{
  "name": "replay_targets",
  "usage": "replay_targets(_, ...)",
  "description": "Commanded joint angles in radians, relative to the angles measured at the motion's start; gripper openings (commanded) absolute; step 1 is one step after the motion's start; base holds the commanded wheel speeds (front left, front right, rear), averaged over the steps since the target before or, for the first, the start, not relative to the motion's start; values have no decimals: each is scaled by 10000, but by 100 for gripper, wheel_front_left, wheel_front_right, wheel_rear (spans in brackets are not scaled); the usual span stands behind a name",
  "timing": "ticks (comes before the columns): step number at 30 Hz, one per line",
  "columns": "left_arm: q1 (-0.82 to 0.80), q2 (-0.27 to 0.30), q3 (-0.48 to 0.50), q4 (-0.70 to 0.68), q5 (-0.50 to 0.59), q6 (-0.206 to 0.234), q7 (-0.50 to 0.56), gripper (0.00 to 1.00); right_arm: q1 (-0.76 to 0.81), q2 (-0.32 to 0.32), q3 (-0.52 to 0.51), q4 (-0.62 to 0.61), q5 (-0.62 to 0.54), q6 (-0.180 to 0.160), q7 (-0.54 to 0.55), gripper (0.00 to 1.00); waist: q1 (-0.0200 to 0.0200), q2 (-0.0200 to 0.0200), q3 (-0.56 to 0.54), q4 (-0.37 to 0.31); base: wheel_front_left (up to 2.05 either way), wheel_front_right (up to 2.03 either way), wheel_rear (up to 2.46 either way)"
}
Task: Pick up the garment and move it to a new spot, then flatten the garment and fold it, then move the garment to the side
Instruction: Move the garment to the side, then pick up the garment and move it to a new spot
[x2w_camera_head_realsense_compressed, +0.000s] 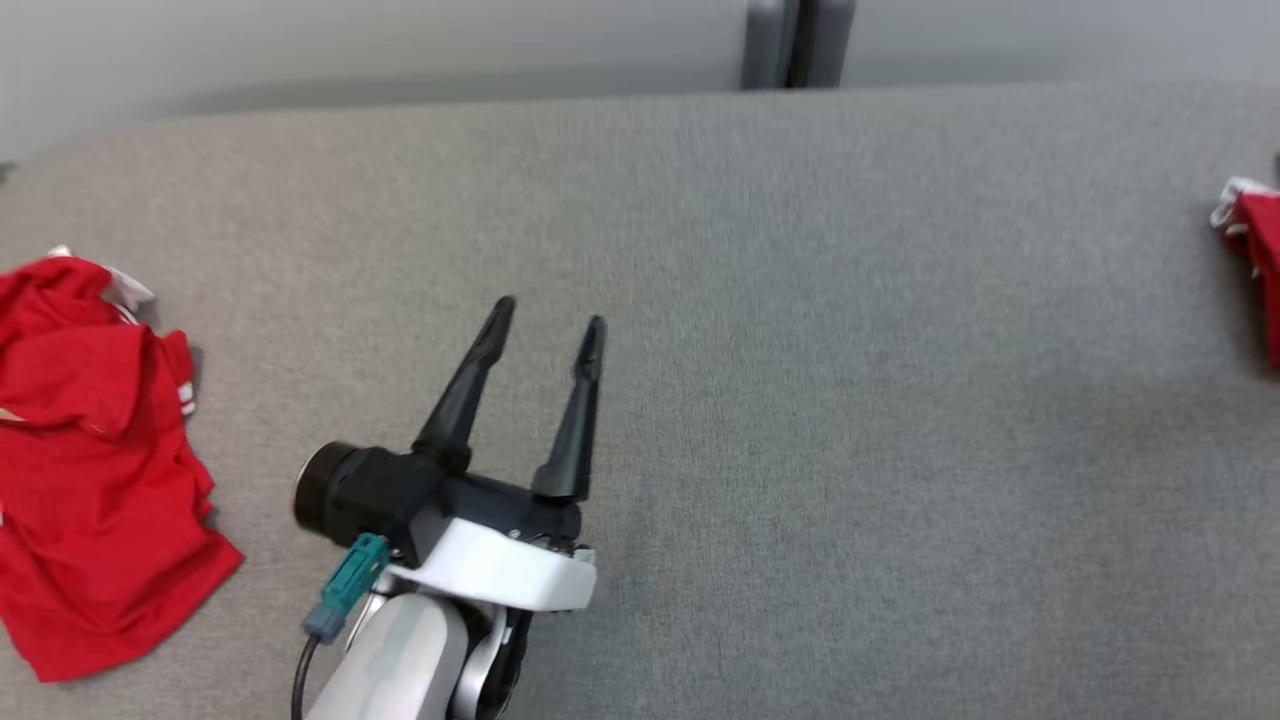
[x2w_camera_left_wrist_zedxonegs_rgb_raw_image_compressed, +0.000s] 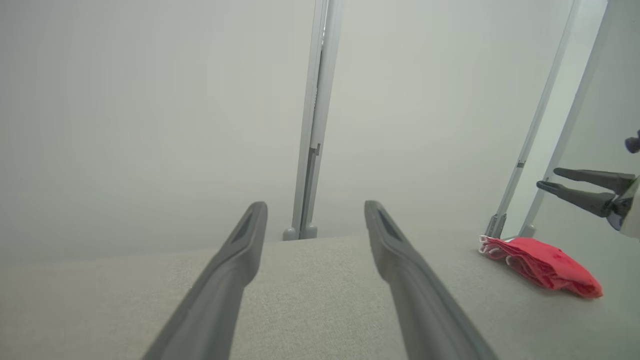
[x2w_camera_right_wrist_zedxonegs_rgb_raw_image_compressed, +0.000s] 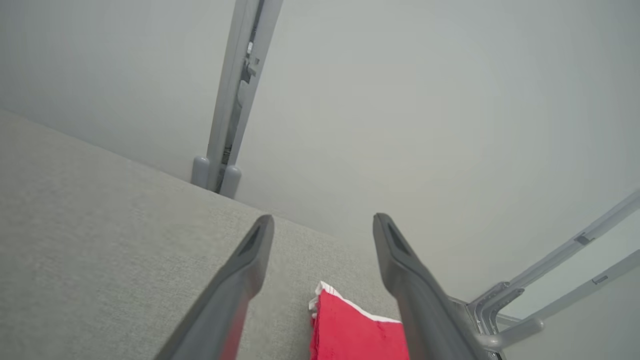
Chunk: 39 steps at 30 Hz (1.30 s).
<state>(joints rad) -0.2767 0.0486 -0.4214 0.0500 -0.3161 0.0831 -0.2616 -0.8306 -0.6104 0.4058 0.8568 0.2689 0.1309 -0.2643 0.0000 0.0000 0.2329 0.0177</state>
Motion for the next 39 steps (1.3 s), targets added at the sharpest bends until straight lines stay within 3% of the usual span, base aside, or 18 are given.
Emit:
replay_targets(1,318,43,290,88,83,12,-25,100,630,333,-294,-510,-4,-2,-15,100,0,0,-895,223,0,0,0)
replay_targets(13,1713,39,1625,406,-32,116,-26,100,4075,2319,-2083,-3922,174,-2,-17,100,0,0,-2166,707,0,0,0)
replay_targets(22,2607,40,2198,778,134,-248,-25,100,6557,4175,-3120,-5500,-425,-2,-15,100,0,0,-2587,867,0,0,0)
replay_targets(28,2836,39,2127,918,275,-273,-26,100,7324,4570,-3022,-5854,-1113,-2,-17,100,0,0,-2701,880,0,0,0)
replay_targets(39,2874,42,2071,1083,265,-183,-26,100,7650,5015,-3178,-5866,-1169,-2,-15,100,0,0,-2799,823,0,0,0)
